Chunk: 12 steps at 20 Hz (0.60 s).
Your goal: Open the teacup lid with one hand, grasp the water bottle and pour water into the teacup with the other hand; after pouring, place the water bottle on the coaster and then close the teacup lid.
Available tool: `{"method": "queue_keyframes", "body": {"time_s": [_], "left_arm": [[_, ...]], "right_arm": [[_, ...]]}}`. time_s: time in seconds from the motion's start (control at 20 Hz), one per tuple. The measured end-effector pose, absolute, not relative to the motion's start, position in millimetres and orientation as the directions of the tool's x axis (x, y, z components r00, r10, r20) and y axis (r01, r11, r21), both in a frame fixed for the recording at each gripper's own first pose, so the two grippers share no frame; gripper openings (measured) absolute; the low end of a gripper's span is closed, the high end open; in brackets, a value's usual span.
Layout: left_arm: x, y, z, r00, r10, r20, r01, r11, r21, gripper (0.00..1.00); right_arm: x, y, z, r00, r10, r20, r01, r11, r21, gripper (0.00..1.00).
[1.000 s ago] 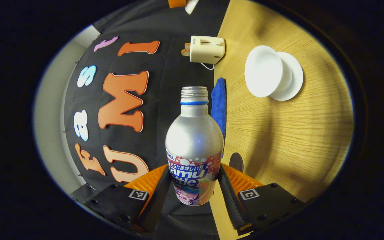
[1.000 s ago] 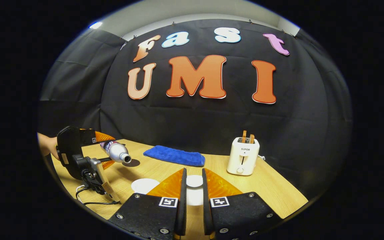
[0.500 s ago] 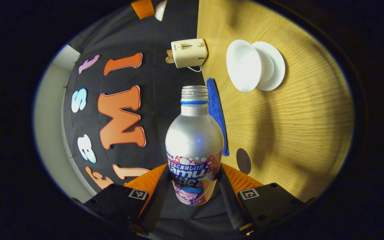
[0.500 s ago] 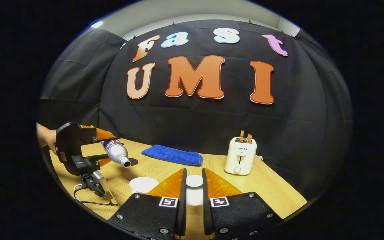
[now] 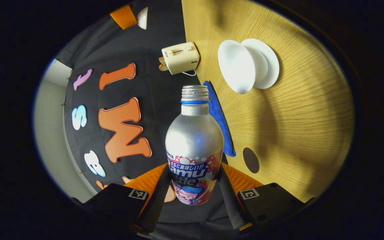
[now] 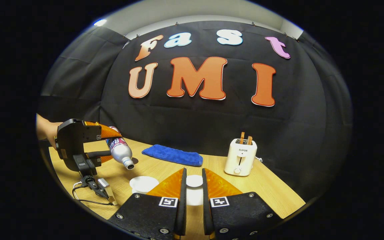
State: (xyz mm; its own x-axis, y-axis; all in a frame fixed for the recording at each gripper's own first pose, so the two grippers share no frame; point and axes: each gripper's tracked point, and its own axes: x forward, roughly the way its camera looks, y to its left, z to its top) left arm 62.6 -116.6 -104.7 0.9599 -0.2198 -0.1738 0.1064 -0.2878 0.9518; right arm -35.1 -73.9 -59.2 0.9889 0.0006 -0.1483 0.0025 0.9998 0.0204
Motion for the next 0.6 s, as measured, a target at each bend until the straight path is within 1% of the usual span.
{"method": "queue_keyframes", "body": {"time_s": [0.05,0.1,0.35,0.6], "left_arm": [[63,-117,-104,0.960,-0.221,-0.170,0.100,-0.296,0.950,0.81],[63,-119,-102,0.960,-0.223,-0.168,0.095,-0.306,0.947,0.84],[67,-121,-97,0.960,-0.220,-0.172,0.083,-0.364,0.928,0.84],[74,-123,-88,0.961,-0.221,-0.166,0.068,-0.392,0.918,0.84]], "right_arm": [[-35,-74,-60,0.989,0.000,-0.149,0.003,1.000,0.020,0.21],[-34,-75,-60,0.989,-0.003,-0.150,0.006,1.000,0.019,0.21],[-36,-74,-60,0.989,-0.001,-0.150,0.003,1.000,0.018,0.21],[-36,-74,-60,0.989,0.002,-0.149,-0.001,1.000,0.010,0.22]]}}
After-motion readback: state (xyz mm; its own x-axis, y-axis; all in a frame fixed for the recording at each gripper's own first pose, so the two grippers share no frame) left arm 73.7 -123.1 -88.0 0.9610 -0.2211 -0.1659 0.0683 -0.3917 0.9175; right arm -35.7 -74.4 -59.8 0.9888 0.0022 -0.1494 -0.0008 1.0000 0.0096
